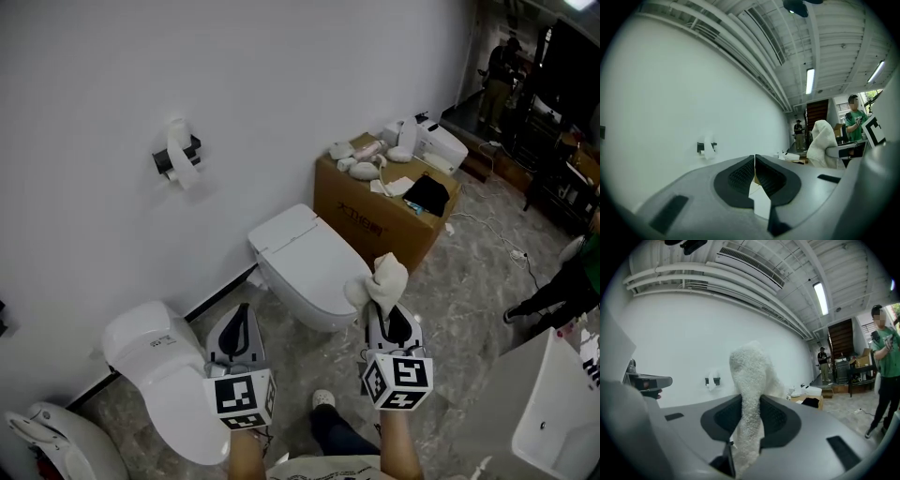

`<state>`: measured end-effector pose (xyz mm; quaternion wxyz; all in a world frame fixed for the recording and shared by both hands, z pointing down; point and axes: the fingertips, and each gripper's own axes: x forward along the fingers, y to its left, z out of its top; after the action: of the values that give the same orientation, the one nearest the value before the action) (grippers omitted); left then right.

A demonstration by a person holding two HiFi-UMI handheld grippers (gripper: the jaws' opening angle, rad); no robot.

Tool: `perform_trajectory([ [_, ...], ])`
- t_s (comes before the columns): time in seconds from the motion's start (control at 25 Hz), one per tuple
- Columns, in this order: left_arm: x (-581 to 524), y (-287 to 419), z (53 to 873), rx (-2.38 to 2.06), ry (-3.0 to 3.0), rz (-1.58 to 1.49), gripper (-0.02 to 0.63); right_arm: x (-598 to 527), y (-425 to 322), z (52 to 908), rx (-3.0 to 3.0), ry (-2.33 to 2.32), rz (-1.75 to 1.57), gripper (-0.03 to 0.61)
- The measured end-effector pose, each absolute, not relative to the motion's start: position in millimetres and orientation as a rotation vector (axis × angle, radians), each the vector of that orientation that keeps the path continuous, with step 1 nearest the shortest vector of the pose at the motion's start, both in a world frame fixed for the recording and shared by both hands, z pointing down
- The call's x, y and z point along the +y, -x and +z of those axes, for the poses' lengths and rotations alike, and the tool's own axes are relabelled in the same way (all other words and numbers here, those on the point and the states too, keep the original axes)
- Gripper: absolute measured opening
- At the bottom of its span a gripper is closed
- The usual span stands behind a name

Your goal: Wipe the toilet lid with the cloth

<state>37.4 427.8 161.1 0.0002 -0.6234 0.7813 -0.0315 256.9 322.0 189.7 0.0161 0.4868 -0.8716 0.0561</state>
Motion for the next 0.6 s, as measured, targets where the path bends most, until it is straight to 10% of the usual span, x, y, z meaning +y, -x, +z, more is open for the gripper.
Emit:
perform_trajectory([
  [0.6, 265, -5, 153, 2.534, 1.85, -0.102, 0.011, 135, -225, 178, -2.758, -1.427, 0.151, 0.098],
])
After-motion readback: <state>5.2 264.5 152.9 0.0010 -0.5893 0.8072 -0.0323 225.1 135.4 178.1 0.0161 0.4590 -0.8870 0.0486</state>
